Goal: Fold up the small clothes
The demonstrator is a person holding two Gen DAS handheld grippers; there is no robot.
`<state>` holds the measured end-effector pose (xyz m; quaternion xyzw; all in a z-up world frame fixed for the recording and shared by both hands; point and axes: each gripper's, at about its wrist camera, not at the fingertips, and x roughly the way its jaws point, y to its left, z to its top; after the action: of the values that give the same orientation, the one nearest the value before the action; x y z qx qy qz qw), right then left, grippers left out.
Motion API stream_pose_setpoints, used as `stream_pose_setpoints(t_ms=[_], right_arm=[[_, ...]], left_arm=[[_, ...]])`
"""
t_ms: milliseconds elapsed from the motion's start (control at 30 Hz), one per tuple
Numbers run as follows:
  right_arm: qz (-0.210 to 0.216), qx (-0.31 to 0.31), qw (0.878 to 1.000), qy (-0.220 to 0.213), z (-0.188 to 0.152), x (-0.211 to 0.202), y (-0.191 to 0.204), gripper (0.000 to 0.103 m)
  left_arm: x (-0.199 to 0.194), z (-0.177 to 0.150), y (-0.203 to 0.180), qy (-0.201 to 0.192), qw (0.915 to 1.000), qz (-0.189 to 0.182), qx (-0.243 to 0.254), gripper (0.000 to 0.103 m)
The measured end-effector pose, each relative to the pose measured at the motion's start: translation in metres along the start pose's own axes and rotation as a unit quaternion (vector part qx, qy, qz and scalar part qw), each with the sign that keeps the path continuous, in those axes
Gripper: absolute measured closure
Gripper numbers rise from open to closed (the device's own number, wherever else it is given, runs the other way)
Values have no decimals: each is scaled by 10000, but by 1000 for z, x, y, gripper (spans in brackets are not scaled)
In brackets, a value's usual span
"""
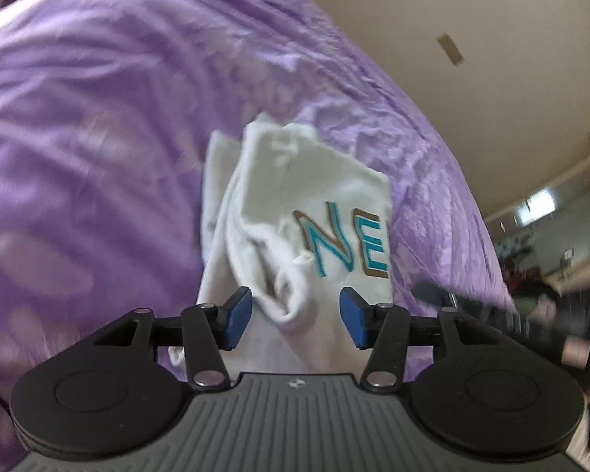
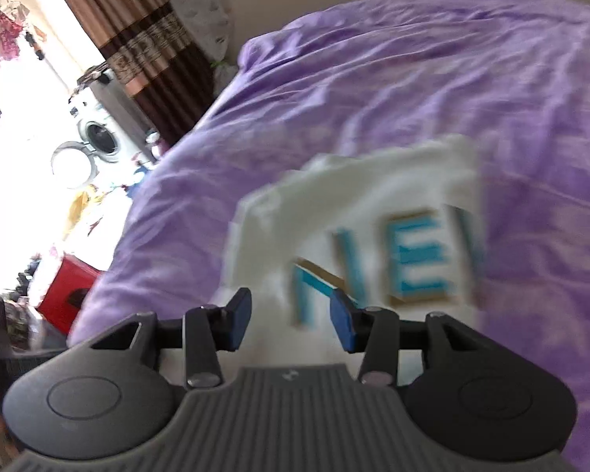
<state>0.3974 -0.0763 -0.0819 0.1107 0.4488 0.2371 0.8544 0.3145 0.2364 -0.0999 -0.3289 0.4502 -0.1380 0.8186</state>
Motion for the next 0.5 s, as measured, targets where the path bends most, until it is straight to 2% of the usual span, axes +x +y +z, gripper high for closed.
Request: stream_pose_setpoints(t_ms=[167,267,300,333,367,400,500], right_arm=[[-272,54,9995,-140,-55,-33,-39,62],[-505,39,9987,-88,-89,-40,-51,62],[-569,30,9984,-39,-99,-41,-52,60],[-609,-42,9981,11,-107,-39,-50,55],[-658,-173,9977,55,-115,-37,-47,51],[-727,-300,9969,80,-121,-34,-44,45],[-899,-697,9934,158,-131,-21,-34,44]], left_arm=[[7,-8,14,-15,9984,-226,-512,44],[16,-7,10,-34,9987,-72,-497,45],[19,-6,7,-29,9989,-11,-474,55],[21,-5,3,-51,9990,60,-434,68],[21,-4,-1,-70,9993,64,-362,75],[19,-4,-6,-103,9995,61,-288,89],[8,-5,-29,-306,9993,174,116,91]])
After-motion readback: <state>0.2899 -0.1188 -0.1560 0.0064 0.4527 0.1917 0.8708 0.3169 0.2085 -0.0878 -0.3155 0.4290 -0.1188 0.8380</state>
